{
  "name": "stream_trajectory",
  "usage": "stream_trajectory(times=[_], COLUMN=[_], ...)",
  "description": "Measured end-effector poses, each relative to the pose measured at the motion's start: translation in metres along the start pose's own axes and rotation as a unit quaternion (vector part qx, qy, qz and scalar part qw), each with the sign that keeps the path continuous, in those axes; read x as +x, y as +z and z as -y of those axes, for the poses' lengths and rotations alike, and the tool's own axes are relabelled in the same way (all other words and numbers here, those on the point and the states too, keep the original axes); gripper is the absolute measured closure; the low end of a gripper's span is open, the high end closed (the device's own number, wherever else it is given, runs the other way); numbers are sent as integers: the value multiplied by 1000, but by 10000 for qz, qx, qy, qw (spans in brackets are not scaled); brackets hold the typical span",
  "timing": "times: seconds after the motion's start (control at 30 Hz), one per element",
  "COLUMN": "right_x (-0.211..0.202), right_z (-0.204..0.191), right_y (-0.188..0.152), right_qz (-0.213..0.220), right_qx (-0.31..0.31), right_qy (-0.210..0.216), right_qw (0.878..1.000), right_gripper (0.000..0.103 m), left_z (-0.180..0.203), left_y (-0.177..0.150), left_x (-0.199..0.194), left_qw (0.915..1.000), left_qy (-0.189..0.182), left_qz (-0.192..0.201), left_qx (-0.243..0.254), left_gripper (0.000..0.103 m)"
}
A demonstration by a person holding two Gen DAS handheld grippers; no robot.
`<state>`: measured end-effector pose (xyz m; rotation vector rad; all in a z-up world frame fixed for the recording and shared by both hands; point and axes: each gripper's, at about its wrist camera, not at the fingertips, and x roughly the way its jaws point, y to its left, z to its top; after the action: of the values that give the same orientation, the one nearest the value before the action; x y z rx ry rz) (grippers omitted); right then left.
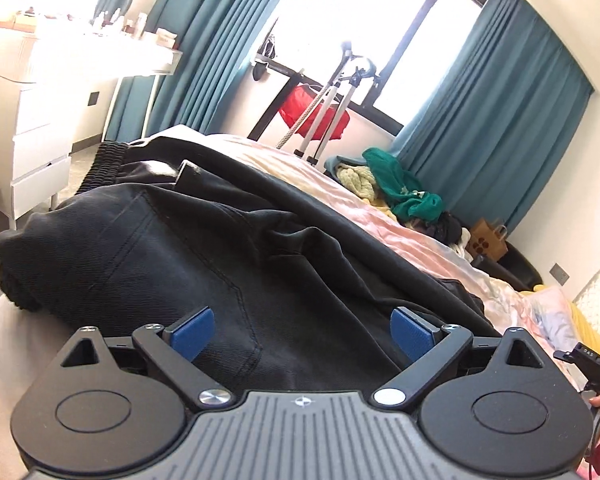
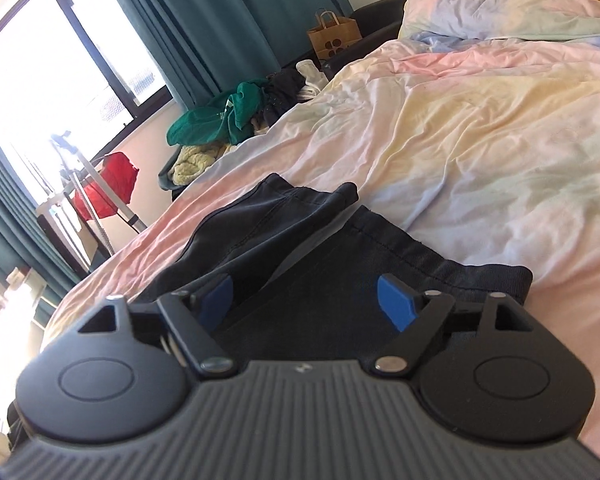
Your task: Fold clothes
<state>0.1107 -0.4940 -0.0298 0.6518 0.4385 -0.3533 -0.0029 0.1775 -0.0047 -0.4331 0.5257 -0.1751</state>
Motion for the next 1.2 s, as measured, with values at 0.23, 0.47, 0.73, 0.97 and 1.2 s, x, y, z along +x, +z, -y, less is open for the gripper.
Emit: stream_trajectory(times=[0.23, 0.47, 0.73, 0.97, 1.2], right_x=[-9, -25, -8, 8, 27], right_z=[9, 30, 87, 89, 98], right_y=[0, 9, -7, -16, -41], right_qz=[-13, 709, -159, -446, -980], right_qx=[290, 717, 2565, 2848, 3808], right_qy=[-159, -1054, -1057, -878, -351], right_qw=[9995, 9893, 9606, 9535, 9188], right_gripper=[13, 13, 13, 13, 13], left_z=[-25, -65, -102, -129, -162], left_y=[1, -18, -31, -25, -34], left_x=[-40, -43, -27, -5, -19], left_qw=[9922, 9604, 9248, 9126, 8862], left_qy=[37, 494, 430, 505, 507], left_qz=[535, 184, 16, 184, 664], left_qx=[-1129, -2735, -3781, -4053, -4558], left_gripper=[1, 6, 15, 21, 27])
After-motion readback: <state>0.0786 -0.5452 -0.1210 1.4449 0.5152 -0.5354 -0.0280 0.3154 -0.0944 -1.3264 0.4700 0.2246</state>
